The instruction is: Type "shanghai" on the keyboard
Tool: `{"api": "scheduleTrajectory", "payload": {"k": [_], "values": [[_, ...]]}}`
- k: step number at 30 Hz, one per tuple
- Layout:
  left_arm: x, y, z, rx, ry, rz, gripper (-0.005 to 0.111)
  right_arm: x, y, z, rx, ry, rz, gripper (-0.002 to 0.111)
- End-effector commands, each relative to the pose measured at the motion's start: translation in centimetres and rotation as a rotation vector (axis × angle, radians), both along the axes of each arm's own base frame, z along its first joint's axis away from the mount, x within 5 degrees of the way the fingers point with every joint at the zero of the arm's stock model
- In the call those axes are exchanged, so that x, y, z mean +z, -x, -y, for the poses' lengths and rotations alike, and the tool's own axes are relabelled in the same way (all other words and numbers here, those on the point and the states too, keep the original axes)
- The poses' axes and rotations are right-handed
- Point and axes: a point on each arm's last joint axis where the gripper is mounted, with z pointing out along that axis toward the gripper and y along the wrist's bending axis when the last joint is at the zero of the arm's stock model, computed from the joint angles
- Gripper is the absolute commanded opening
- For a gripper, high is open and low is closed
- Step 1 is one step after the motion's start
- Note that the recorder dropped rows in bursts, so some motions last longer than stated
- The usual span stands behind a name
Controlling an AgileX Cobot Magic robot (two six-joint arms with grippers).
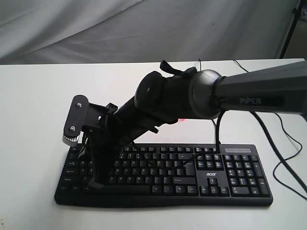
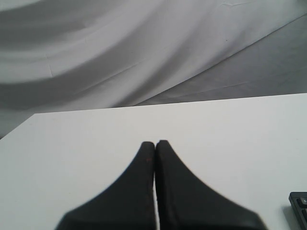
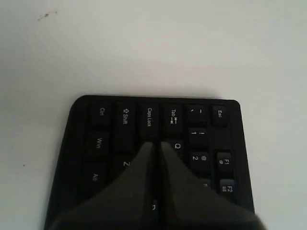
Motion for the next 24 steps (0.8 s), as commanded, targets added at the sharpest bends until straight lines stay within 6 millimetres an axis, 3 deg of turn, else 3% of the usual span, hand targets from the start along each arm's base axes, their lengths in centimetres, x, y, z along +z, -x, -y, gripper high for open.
{"api": "scheduleTrajectory", "payload": {"k": [1, 24], "values": [[-0.2, 0.0, 0.0, -0.004, 0.004, -0.005, 0.001, 0.5, -0.2, 0.5, -0.012, -0.004, -0.009, 0.000], [-0.2, 0.0, 0.0, -0.004, 0.004, -0.005, 0.001, -0.1, -0.9, 4.2, -0.030, 0.060, -0.145, 0.000]]}}
